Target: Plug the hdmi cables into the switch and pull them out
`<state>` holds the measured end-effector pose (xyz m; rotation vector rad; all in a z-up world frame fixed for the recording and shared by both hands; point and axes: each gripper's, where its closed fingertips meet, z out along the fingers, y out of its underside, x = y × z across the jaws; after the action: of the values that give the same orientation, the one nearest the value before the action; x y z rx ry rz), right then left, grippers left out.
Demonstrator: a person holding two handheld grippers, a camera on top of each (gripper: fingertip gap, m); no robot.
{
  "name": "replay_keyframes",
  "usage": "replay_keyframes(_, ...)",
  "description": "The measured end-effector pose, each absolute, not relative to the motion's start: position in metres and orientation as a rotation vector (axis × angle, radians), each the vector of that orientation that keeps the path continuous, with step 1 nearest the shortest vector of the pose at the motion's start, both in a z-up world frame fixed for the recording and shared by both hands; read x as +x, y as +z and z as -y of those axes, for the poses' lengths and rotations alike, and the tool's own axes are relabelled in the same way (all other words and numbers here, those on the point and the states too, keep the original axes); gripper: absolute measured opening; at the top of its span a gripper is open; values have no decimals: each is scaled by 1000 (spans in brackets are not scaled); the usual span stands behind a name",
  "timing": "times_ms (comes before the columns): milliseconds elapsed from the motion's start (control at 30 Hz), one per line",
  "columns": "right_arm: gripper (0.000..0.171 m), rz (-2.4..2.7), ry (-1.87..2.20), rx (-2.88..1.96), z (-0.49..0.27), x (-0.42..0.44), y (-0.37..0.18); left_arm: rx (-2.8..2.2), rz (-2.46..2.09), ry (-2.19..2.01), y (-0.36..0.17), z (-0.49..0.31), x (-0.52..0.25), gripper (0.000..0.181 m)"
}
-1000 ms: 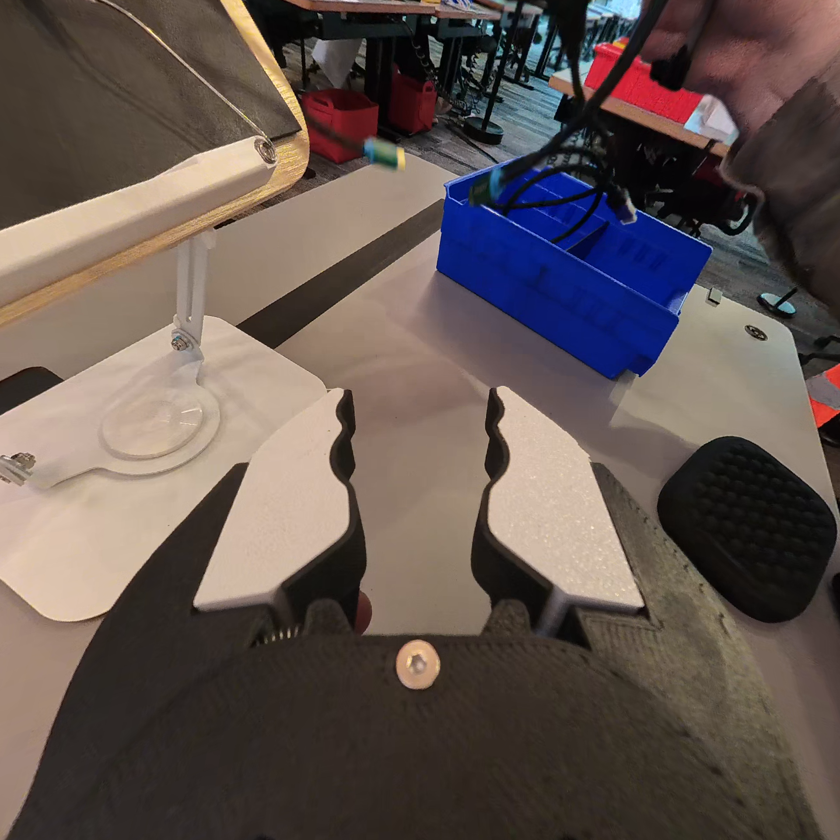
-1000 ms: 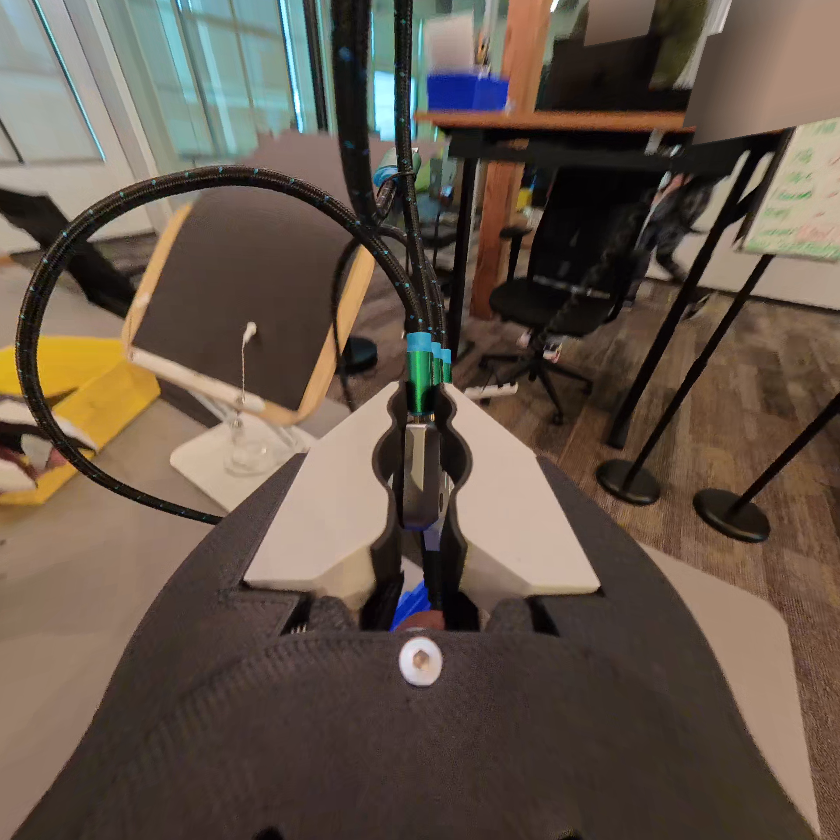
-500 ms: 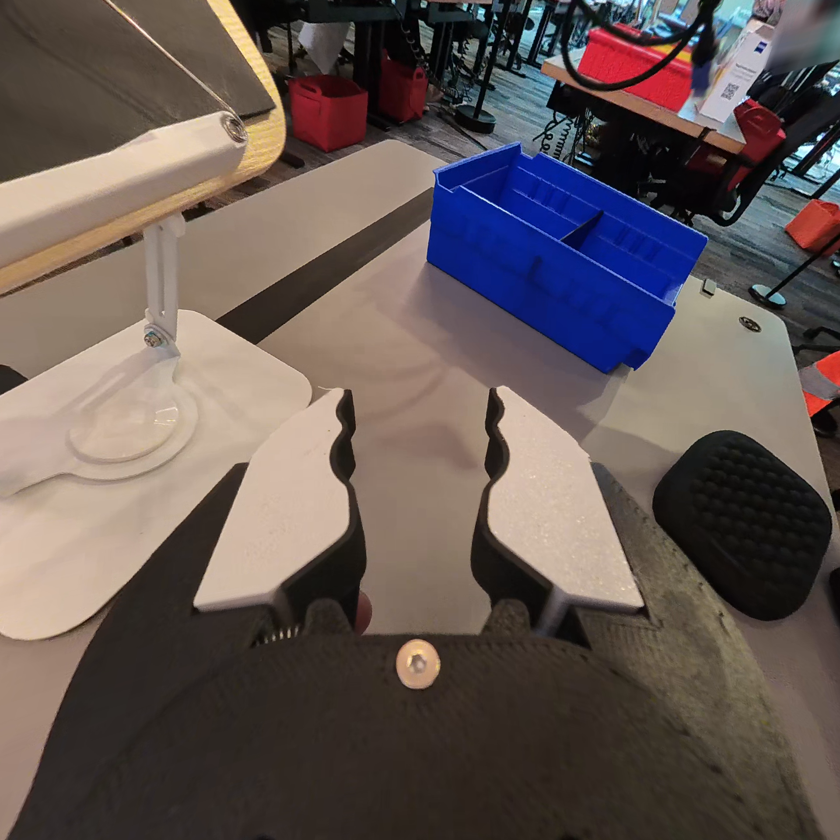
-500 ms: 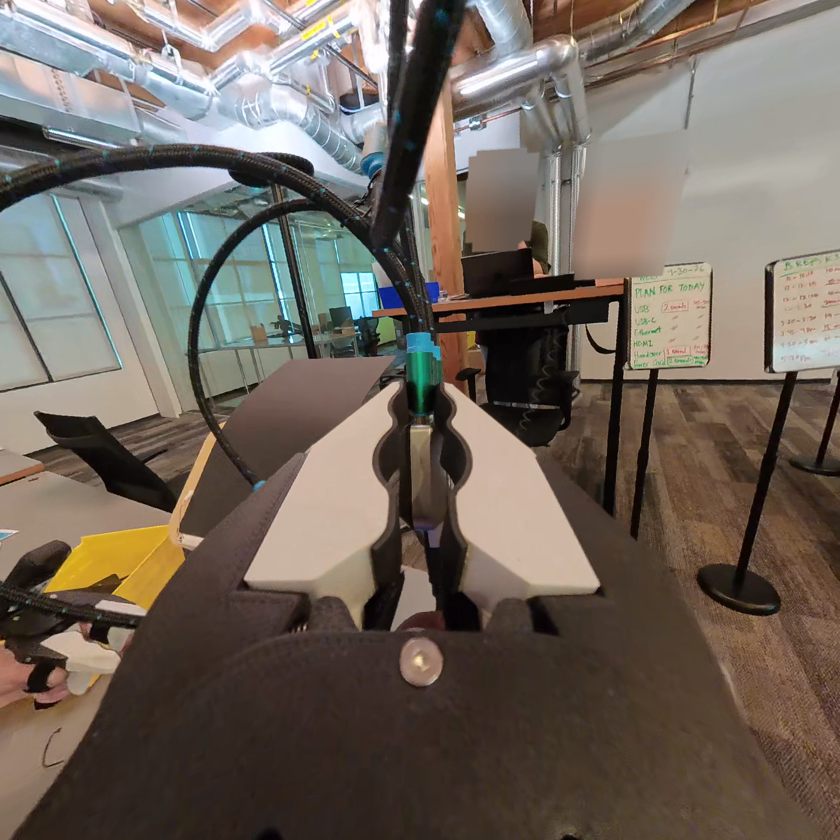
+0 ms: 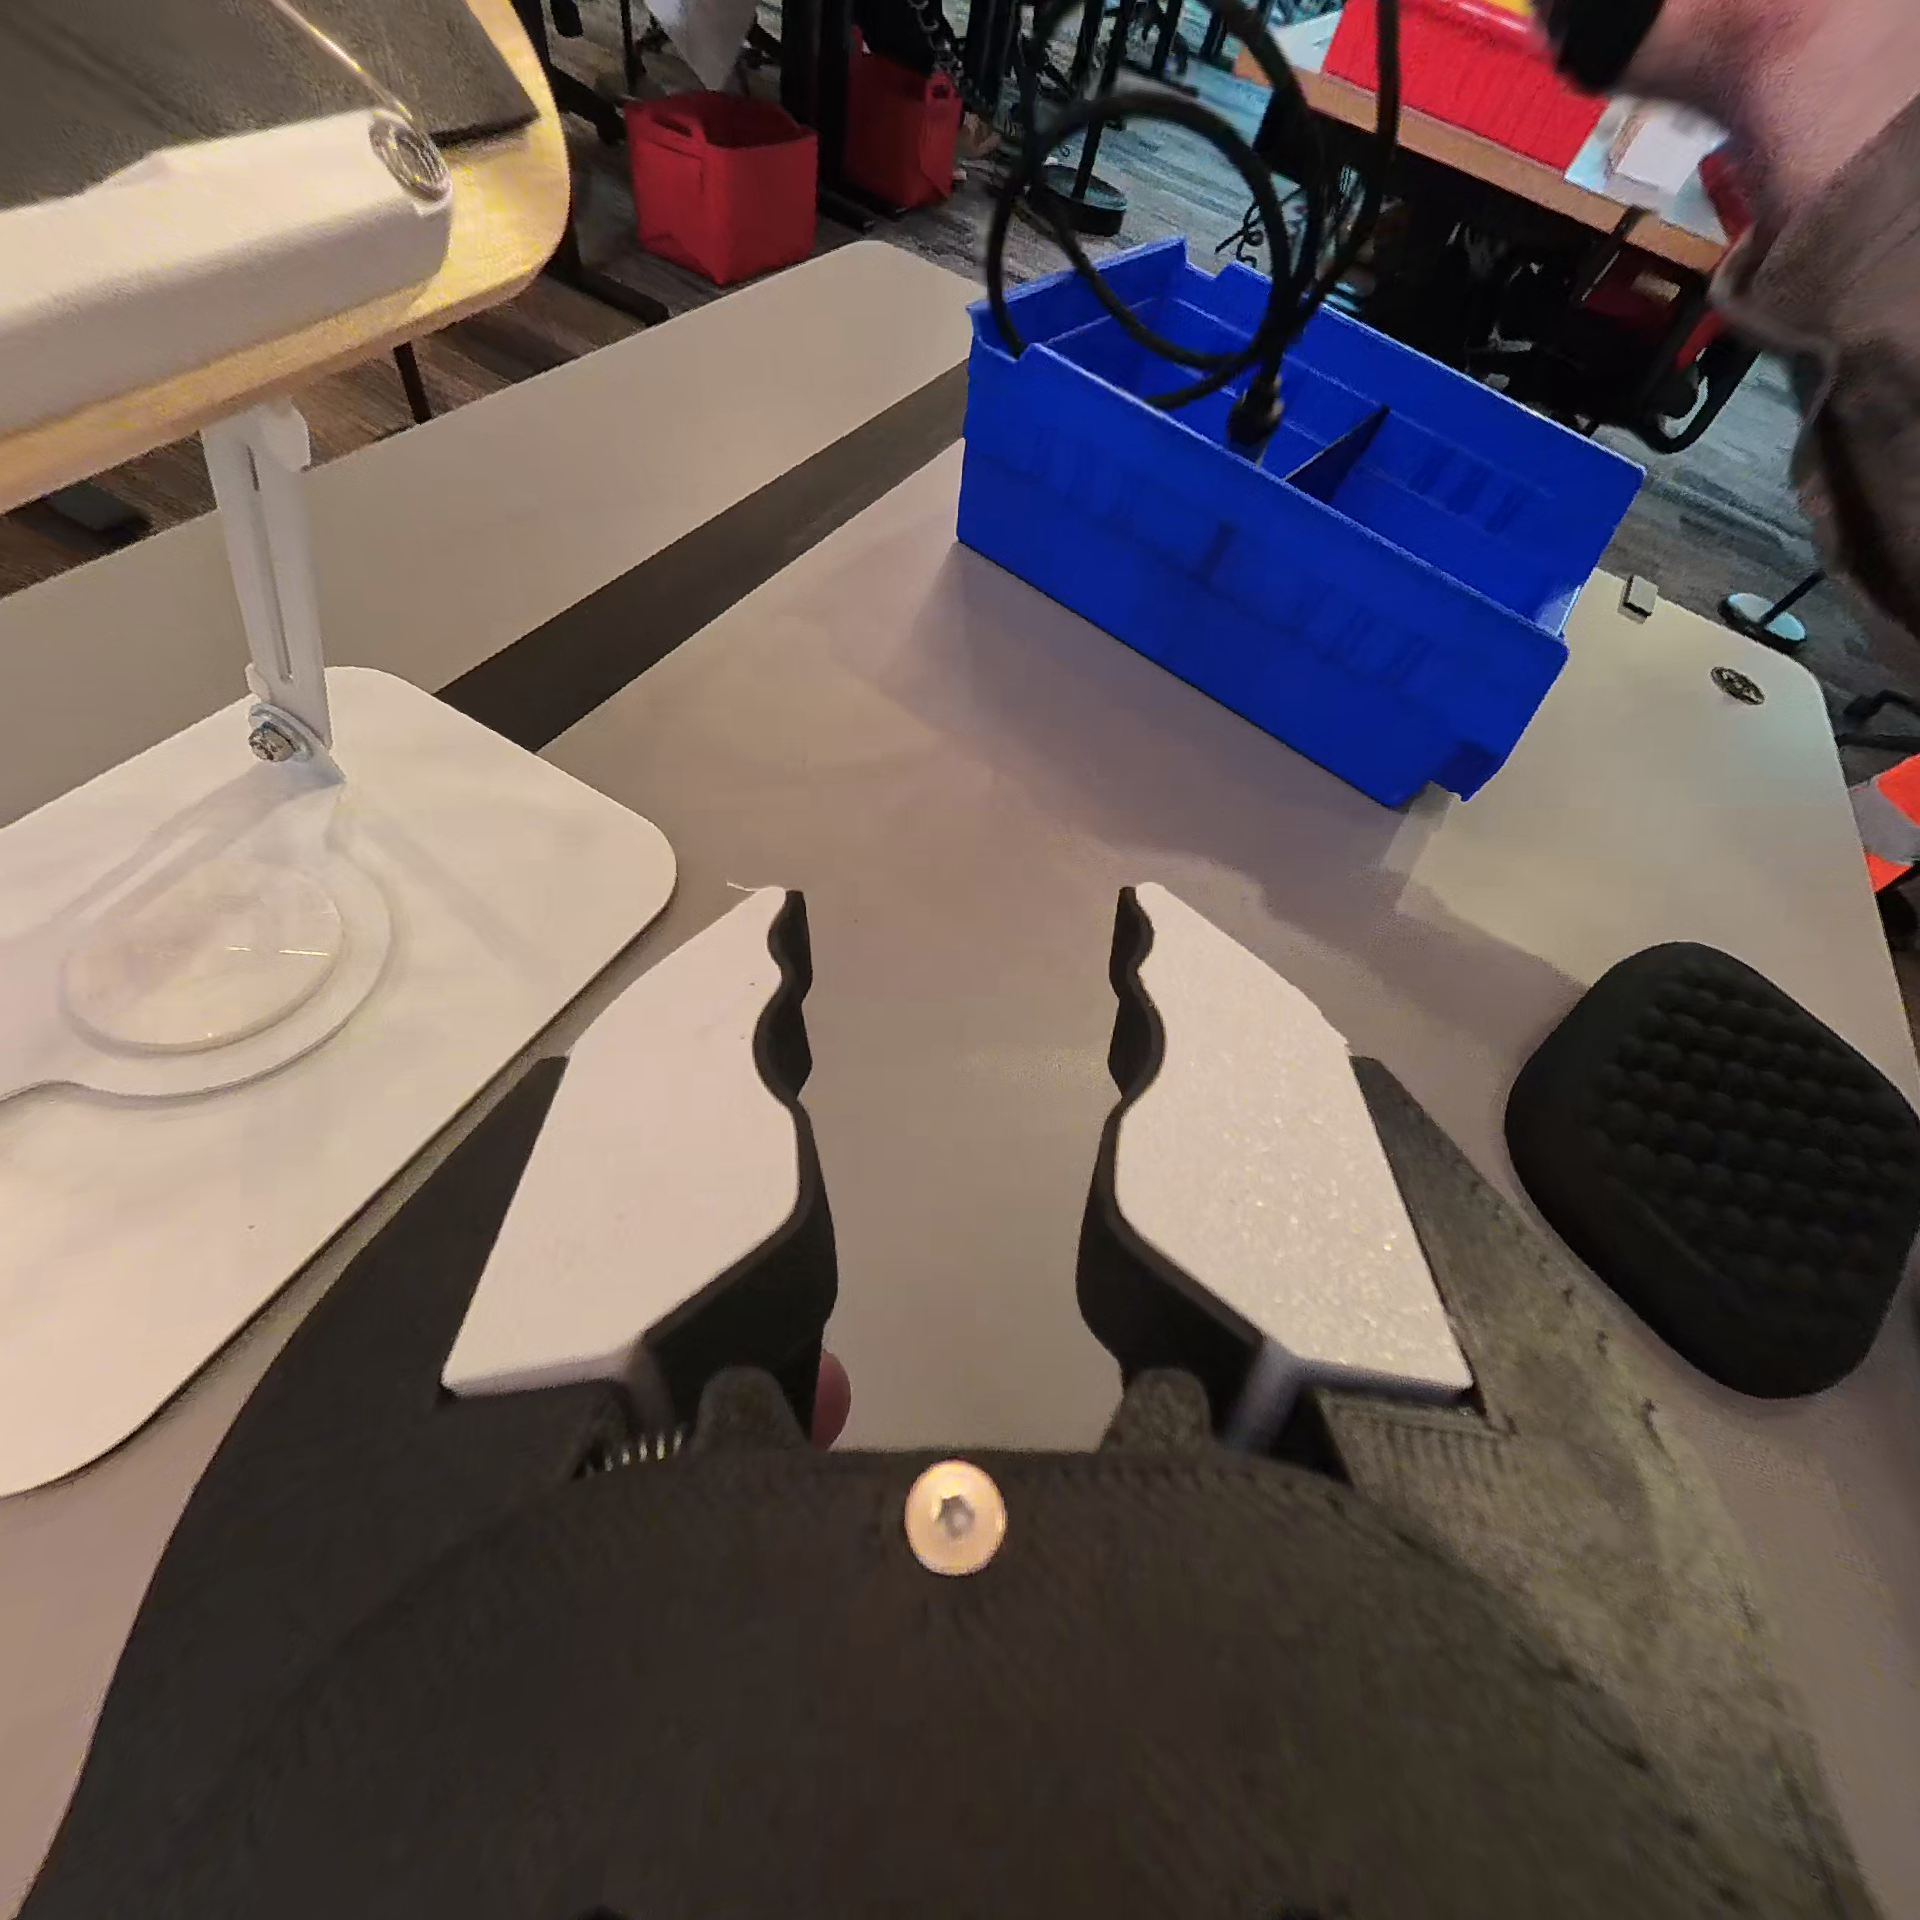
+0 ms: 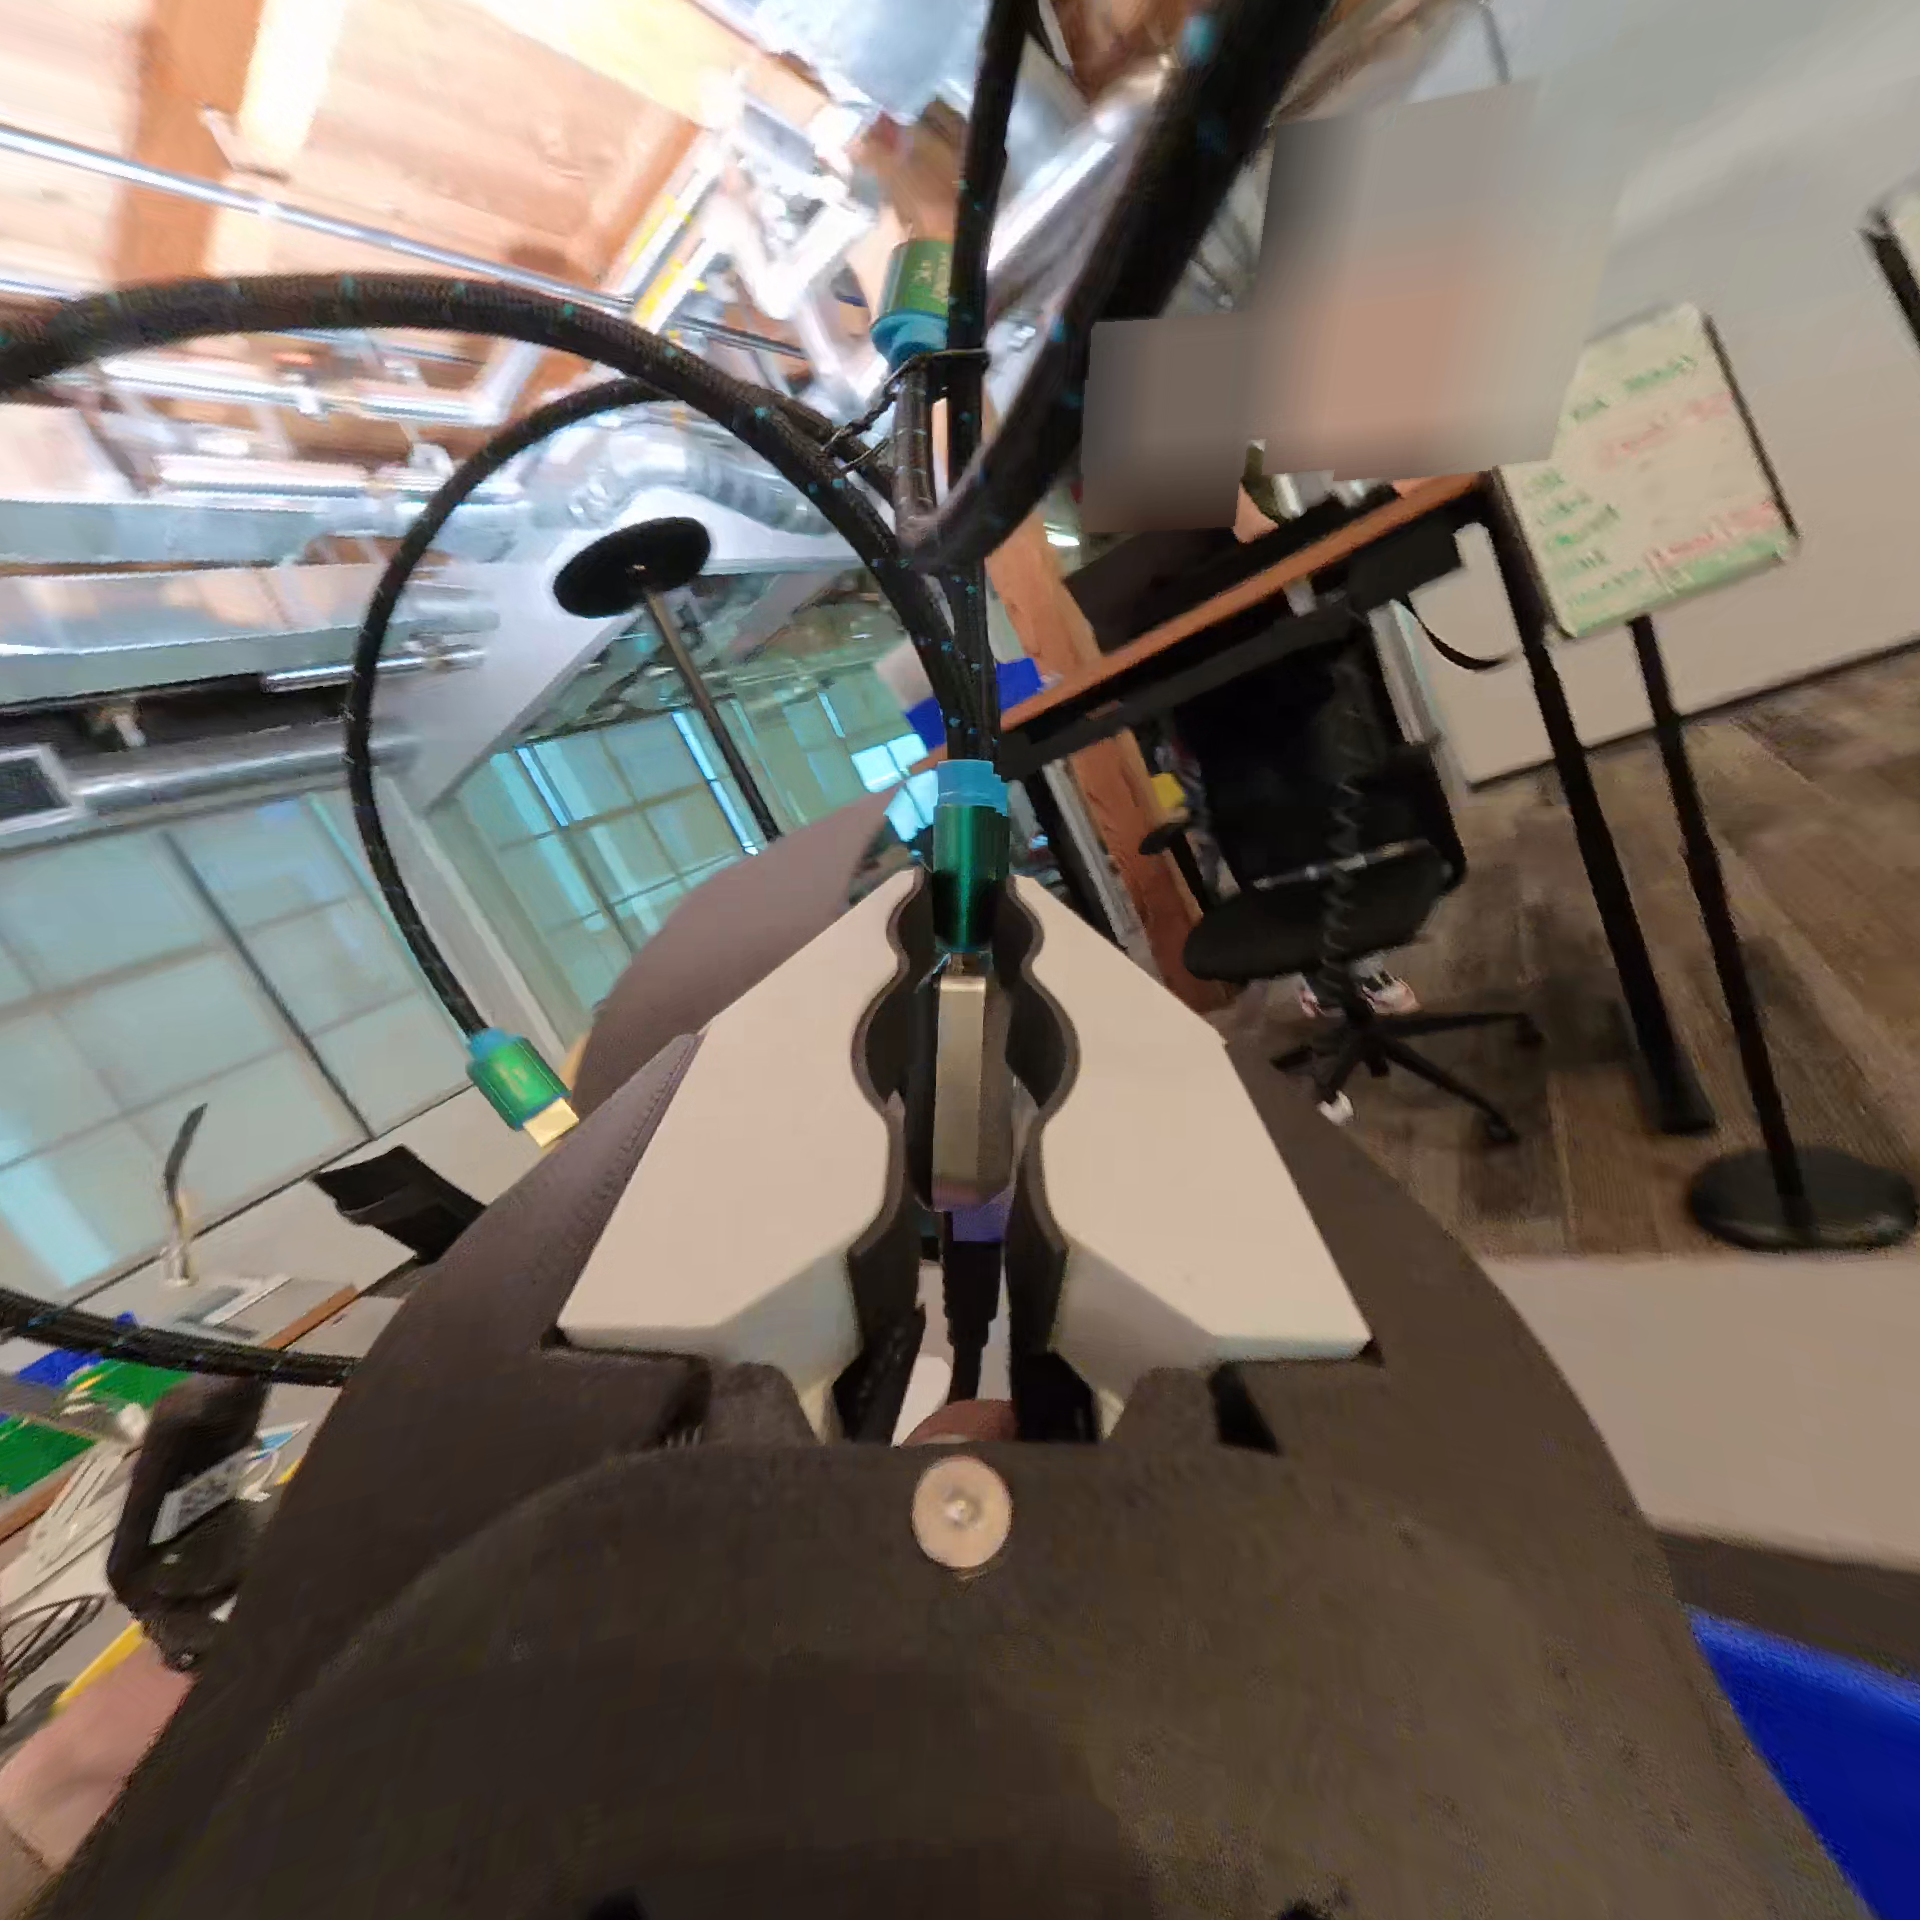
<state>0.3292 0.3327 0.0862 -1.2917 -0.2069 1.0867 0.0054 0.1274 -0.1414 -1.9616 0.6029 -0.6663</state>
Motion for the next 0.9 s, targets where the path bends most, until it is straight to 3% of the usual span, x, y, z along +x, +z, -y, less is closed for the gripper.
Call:
replay_keyframes(167,7,105,1015,-1478,-347,356,-17,-1977,-604,-666,-148,-129,7,55)
replay_keyframes(467,8,161,802,-1862,-350,359,-114,-2002,-619,-644,-158,-130,10,56)
replay_keyframes(733,11,440,485,-2123,-338,352,-157,-1999,-627,-638,-157,-129,11,56)
replay_keyframes(900,11,448,544,-2268,-336,363,-178,-1991,-634,-644,-153,-127,12,56)
